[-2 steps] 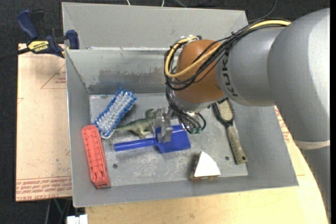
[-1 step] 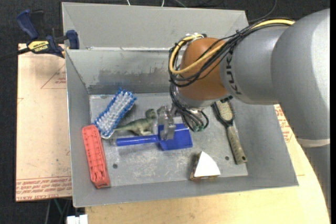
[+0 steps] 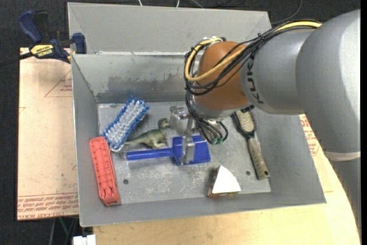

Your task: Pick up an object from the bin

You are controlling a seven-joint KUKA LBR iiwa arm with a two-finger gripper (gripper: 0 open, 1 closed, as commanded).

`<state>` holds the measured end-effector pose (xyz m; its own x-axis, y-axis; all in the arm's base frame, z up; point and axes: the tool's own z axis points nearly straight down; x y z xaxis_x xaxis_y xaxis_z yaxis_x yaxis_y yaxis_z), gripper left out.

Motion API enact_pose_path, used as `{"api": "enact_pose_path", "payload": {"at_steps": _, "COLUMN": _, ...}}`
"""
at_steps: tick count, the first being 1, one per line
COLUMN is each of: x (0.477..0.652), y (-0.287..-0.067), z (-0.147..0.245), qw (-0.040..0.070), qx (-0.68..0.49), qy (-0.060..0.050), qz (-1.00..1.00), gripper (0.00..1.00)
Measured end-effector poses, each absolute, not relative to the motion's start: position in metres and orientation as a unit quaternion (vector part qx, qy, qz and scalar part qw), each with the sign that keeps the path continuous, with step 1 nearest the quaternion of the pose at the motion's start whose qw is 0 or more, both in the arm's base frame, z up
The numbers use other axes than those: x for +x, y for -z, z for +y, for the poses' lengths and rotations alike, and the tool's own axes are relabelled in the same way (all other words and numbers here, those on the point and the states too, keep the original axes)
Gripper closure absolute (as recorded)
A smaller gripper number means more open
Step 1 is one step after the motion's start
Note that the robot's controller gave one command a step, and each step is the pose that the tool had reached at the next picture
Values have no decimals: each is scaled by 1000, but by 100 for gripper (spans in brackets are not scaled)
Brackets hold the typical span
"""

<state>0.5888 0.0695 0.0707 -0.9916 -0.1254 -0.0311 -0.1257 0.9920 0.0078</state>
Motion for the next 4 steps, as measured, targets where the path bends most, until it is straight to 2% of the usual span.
{"api": "enact_pose_path", "payload": {"at_steps": 1, "x": 589, "y": -71, "z": 69, "qw": 15, "qx": -63, "qy": -5, "qz": 998, "gripper": 0}}
{"api": "enact_pose_path", "payload": {"at_steps": 2, "x": 591, "y": -71, "z": 93, "qw": 18, "qx": -138, "qy": -4, "qz": 990, "gripper": 100}}
{"api": "enact_pose_path", "payload": {"at_steps": 3, "x": 591, "y": -71, "z": 92, "qw": 18, "qx": -138, "qy": -5, "qz": 990, "gripper": 100}}
{"api": "enact_pose_path", "payload": {"at_steps": 4, "x": 582, "y": -71, "z": 66, "qw": 20, "qx": -115, "qy": -6, "qz": 993, "gripper": 100}}
